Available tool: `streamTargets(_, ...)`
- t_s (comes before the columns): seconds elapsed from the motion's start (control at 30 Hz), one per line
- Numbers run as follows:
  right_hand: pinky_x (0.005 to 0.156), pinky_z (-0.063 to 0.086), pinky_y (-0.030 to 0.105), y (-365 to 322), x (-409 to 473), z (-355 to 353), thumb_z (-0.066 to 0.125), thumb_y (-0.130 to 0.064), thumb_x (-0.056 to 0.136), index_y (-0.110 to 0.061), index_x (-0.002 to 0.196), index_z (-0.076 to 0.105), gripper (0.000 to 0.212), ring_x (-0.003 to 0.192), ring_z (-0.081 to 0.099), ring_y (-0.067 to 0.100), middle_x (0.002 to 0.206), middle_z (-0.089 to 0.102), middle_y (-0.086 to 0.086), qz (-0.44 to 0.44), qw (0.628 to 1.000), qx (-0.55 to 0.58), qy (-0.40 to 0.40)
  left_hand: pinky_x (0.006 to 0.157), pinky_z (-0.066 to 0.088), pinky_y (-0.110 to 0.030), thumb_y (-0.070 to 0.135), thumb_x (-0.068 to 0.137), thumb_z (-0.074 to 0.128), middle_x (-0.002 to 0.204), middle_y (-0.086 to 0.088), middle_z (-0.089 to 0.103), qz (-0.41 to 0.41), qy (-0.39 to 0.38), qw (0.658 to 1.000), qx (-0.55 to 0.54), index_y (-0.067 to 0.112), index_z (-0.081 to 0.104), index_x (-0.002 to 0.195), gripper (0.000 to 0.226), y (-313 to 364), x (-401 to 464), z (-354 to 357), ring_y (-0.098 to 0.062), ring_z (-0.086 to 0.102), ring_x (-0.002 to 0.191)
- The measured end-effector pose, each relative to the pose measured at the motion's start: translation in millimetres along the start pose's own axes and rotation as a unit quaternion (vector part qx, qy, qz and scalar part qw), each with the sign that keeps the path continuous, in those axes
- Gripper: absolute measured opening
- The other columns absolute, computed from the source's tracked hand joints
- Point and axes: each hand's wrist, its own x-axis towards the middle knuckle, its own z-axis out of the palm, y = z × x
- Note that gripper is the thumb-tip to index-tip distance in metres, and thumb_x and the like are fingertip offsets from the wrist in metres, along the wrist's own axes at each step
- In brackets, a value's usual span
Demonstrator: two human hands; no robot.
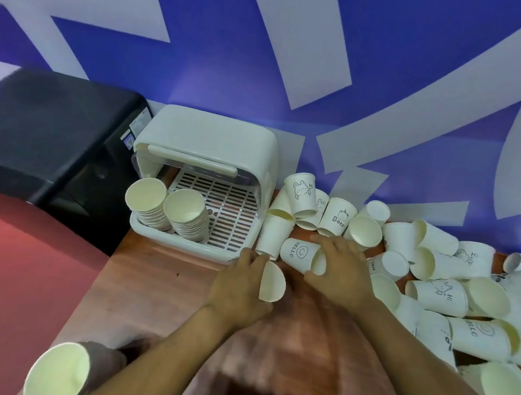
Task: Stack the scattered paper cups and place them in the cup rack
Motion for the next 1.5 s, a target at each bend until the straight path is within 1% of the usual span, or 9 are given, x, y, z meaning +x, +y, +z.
streamTargets(0.1,0.088,0.047,0.037,-9.4,-4.1,-4.2,0.067,-0.037,0.068,-0.031,0.135,0.043,0.072,0.117,0.048,0.022,0.128,0.042,-0.003,-0.003,0.996,0.081,0.024,0.086,0.048,-0.032,0.046,0.069,0.073,0.126,0.002,0.039,-0.001,0.031,0.999,-0.008,0.024,0.035,0.137,0.081,1.2,-15.8,-16.7,-0.02,0.047,0.113)
streamTargets(0.2,0.081,0.047,0.034,-21.4,-9.3,-8.3,0.071,-0.032,0.068,-0.032,0.134,0.043,0.072,0.113,0.048,0.021,0.122,0.041,-0.004,-0.003,0.989,0.136,0.052,0.082,0.047,-0.032,0.046,0.065,0.076,0.125,0.003,0.04,-0.008,0.077,0.997,-0.027,0.023,0.038,0.132,0.08,-2.2,-28.4,-35.5,-0.02,0.048,0.112)
streamTargets(0.47,0.099,0.04,0.032,-58.9,-26.1,-28.2,0.064,-0.04,0.065,-0.027,0.124,0.055,0.061,0.116,0.048,0.017,0.124,0.049,-0.005,0.006,0.978,0.197,0.071,0.09,0.042,-0.03,0.039,0.068,0.078,0.13,0.001,0.036,-0.022,0.109,0.987,-0.113,0.023,0.035,0.138,0.083,-34.8,-44.7,-88.9,-0.022,0.048,0.115)
streamTargets(0.6,0.1,0.04,0.033,-92.8,-23.4,-41.2,0.069,-0.033,0.069,-0.03,0.125,0.054,0.058,0.118,0.047,0.015,0.129,0.047,-0.007,-0.01,0.979,0.188,0.076,0.088,0.045,-0.032,0.039,0.068,0.078,0.133,0.002,0.033,-0.045,0.129,0.983,-0.121,0.025,0.038,0.136,0.08,-67.4,-49.1,-119.1,-0.023,0.05,0.111)
streamTargets(0.73,0.091,0.034,0.022,-135.6,-21.5,-49.3,0.07,-0.034,0.073,-0.037,0.129,0.049,0.06,0.113,0.041,0.005,0.132,0.033,-0.012,-0.027,0.974,0.2,0.098,0.089,0.045,-0.033,0.04,0.059,0.083,0.125,0.008,0.039,-0.032,0.184,0.968,-0.17,0.03,0.045,0.127,0.078,-105.6,-51.0,-147.5,-0.011,0.047,0.109)
streamTargets(0.9,0.088,0.03,0.001,-182.0,-12.0,-56.2,0.071,-0.03,0.073,-0.032,0.131,0.045,0.064,0.103,0.034,-0.009,0.123,0.04,-0.011,-0.074,0.961,0.227,0.141,0.083,0.036,-0.028,0.03,0.064,0.083,0.125,0.005,0.037,-0.037,0.243,0.952,-0.181,0.028,0.045,0.129,0.075,-141.6,-46.5,-178.4,-0.006,0.039,0.1)
streamTargets(1.0,0.095,0.04,0.022,-205.7,-0.2,-52.6,0.07,-0.035,0.07,-0.027,0.128,0.05,0.062,0.116,0.043,0.004,0.127,0.044,-0.009,-0.111,0.959,0.215,0.146,0.081,0.036,-0.028,0.029,0.066,0.083,0.128,0.002,0.035,-0.045,0.245,0.952,-0.177,0.026,0.043,0.13,0.076,-156.5,-42.6,-180.7,-0.012,0.044,0.105)
streamTargets(1.07,0.096,0.042,0.027,-219.4,7.9,-47.8,0.07,-0.037,0.069,-0.027,0.127,0.051,0.062,0.118,0.044,0.01,0.127,0.044,-0.009,-0.126,0.959,0.209,0.147,0.081,0.037,-0.029,0.031,0.066,0.082,0.128,0.002,0.035,-0.049,0.247,0.953,-0.171,0.026,0.041,0.132,0.077,-164.0,-38.7,-179.7,-0.017,0.047,0.11)
streamTargets(1.5,0.103,0.036,0.028,-240.5,40.3,-12.5,0.066,-0.041,0.079,-0.03,0.136,0.045,0.062,0.127,0.036,0.013,0.138,0.04,-0.01,-0.132,0.98,0.121,0.088,0.082,0.047,-0.041,0.043,0.071,0.076,0.133,0.001,0.035,-0.064,0.206,0.973,-0.088,0.026,0.037,0.138,0.079,-184.2,-12.1,-167.5,-0.026,0.046,0.116)
